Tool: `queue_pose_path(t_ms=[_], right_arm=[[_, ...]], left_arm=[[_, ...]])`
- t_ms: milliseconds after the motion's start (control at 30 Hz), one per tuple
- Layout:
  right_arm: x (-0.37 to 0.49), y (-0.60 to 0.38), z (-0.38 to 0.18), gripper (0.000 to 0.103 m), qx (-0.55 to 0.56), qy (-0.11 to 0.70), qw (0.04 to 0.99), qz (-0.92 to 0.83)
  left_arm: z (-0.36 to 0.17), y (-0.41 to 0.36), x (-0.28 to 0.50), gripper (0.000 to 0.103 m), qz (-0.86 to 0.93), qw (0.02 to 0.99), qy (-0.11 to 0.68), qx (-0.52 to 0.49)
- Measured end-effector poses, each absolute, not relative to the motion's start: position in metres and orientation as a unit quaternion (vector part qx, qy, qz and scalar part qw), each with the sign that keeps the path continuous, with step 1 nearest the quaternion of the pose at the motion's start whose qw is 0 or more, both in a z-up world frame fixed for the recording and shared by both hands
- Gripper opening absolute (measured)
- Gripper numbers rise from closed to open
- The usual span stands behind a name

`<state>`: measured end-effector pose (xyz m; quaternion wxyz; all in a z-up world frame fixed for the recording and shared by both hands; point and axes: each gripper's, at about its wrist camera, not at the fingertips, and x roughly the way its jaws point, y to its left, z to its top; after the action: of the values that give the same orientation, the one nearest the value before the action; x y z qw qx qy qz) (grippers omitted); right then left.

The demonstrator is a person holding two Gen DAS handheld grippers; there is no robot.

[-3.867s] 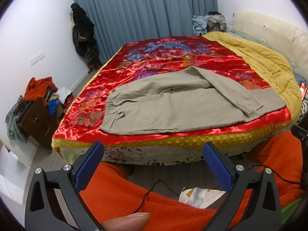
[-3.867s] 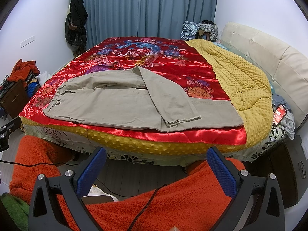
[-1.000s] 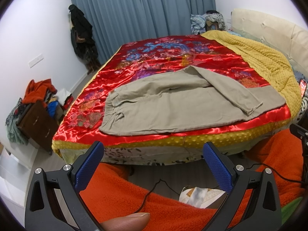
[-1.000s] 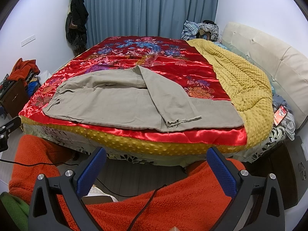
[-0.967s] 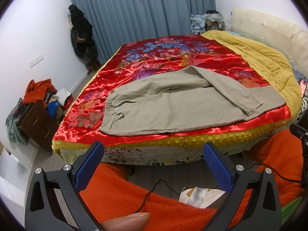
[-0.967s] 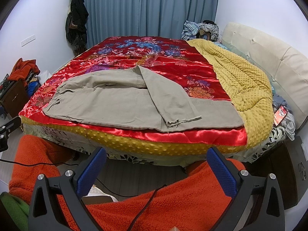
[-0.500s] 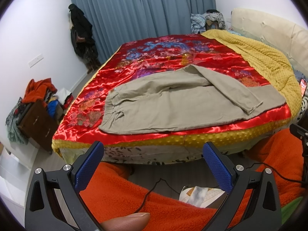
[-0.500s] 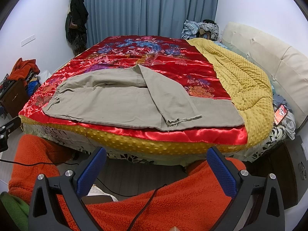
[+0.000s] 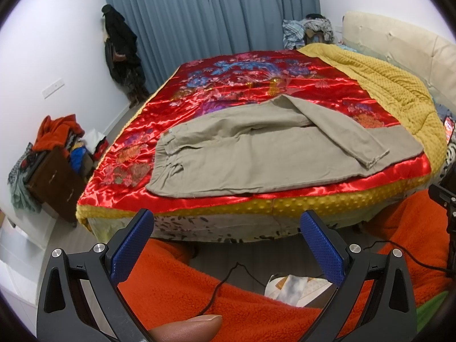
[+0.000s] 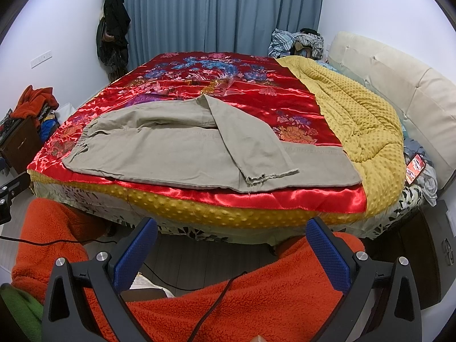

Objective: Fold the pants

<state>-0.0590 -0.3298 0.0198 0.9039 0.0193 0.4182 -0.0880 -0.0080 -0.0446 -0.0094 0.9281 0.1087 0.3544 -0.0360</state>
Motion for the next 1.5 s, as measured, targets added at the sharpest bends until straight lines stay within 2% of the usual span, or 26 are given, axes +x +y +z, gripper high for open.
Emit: queue_pose_path(t_ms=[1067,1500], right_arm=[[-0.060,-0.333,0.015,0.103,0.024,0.417,0.904,-0.091],[-0.051,-0.376,0.000,0.103,0.046,0.415,0.897,-0.148]], left_arm=[[-0.015,-0.046,-0.010,0.103,-0.036,0.925,0.362,0.107],[-0.023,-0.049,0.041,0.103,-0.015,0.916,0.380,0.126]])
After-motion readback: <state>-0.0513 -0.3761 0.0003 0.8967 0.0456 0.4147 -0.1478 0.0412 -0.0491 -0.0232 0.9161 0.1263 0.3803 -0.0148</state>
